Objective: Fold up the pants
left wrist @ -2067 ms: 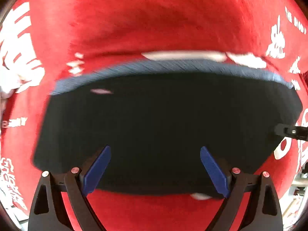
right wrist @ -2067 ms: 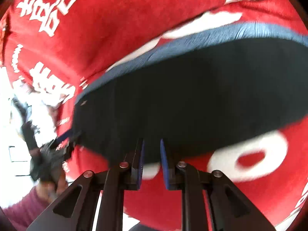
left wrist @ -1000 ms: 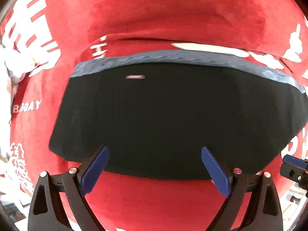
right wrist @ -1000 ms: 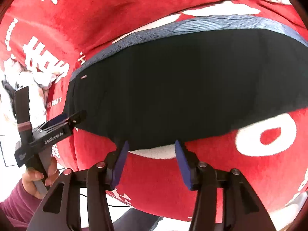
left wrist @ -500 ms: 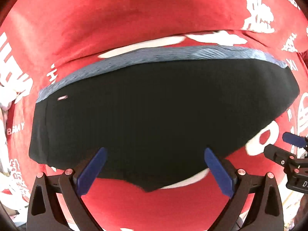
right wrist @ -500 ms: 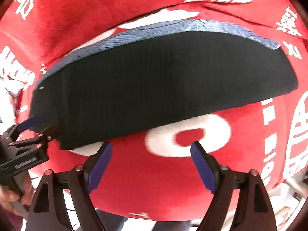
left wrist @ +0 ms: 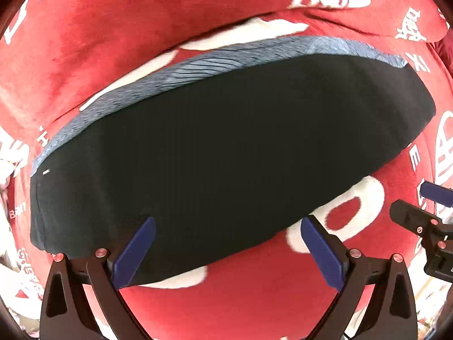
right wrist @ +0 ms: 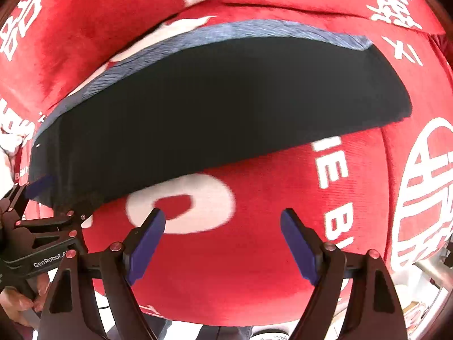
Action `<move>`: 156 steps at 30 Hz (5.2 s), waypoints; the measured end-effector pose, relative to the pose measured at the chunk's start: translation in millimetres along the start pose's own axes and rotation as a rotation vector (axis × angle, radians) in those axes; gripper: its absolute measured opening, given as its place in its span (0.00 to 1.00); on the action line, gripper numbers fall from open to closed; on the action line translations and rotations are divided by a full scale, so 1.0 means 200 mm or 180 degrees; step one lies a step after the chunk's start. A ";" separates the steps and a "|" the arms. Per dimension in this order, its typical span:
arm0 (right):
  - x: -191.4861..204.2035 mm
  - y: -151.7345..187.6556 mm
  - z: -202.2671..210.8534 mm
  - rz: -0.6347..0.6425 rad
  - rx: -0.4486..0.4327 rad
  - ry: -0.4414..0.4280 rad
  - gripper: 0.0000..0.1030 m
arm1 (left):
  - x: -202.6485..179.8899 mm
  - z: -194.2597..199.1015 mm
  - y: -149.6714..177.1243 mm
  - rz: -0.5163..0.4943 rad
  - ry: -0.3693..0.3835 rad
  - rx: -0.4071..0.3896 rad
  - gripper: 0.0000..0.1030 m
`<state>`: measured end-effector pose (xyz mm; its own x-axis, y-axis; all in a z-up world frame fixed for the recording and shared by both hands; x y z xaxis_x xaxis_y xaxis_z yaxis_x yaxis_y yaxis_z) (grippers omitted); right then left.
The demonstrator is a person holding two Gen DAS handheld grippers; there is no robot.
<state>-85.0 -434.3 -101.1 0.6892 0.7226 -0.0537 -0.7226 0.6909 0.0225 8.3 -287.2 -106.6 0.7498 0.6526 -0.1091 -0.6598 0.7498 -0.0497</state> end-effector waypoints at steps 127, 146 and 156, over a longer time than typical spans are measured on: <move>-1.13 -0.19 -0.39 -0.2460 -0.0491 -0.2495 0.15 | -0.34 0.03 -0.33 -0.0177 -0.0204 -0.0550 1.00; -1.16 -0.20 -0.42 -0.2542 -0.0568 -0.2750 0.41 | -0.46 -0.02 -0.59 -0.0008 -0.0051 -0.0719 1.00; -1.08 -0.28 -0.03 -0.1849 -0.1023 -0.2332 0.13 | -0.60 -0.27 -0.57 -0.0037 -0.0332 -0.0624 1.00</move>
<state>-194.6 -628.8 -97.2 0.7255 0.1840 0.6632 -0.1669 0.9819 -0.0898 -8.4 -457.3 -142.2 0.7518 0.6594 -0.0047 -0.6404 0.7284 -0.2434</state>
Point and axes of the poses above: each gripper's, at about its wrist camera, not at the fingertips, and z roughly against the way its jaws point, x to its left, y to its underside, the point moved 3 cm from there along -z, roughly the way its jaws point, and after that the axes turned 10 degrees about y, right-handed, at the moved point
